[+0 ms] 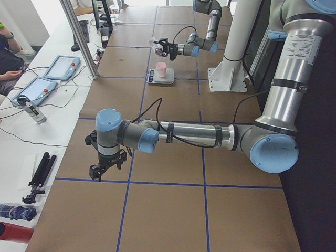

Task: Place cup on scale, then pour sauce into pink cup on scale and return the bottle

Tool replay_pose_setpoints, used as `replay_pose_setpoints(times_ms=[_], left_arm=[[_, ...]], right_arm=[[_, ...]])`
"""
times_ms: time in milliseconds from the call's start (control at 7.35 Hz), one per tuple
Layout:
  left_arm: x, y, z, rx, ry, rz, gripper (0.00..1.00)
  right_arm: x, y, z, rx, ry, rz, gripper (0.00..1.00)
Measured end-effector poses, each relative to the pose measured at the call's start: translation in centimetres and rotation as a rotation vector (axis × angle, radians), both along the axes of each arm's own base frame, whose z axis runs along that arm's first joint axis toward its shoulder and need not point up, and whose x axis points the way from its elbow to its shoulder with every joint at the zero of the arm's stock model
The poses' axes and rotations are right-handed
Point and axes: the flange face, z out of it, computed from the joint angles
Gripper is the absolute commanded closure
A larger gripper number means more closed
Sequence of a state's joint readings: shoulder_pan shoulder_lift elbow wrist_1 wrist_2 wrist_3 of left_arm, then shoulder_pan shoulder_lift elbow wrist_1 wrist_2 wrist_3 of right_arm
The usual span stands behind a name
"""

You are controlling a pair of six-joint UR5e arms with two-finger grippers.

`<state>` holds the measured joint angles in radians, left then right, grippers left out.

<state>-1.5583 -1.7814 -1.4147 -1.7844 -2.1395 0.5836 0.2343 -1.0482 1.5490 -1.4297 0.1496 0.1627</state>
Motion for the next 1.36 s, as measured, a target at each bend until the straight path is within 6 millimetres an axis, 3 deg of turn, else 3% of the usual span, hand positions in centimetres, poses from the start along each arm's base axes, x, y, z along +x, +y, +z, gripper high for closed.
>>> replay_pose_setpoints(times_ms=[680, 1361], left_arm=[[-0.13, 0.00, 0.35, -0.007, 0.000, -0.003, 0.00], [-0.18, -0.05, 0.47, -0.009, 0.000, -0.003, 0.00]], right_arm=[[0.15, -0.06, -0.34, 0.021, 0.181, 0.022, 1.00], [0.20, -0.06, -0.56, 0.021, 0.198, 0.023, 1.00]])
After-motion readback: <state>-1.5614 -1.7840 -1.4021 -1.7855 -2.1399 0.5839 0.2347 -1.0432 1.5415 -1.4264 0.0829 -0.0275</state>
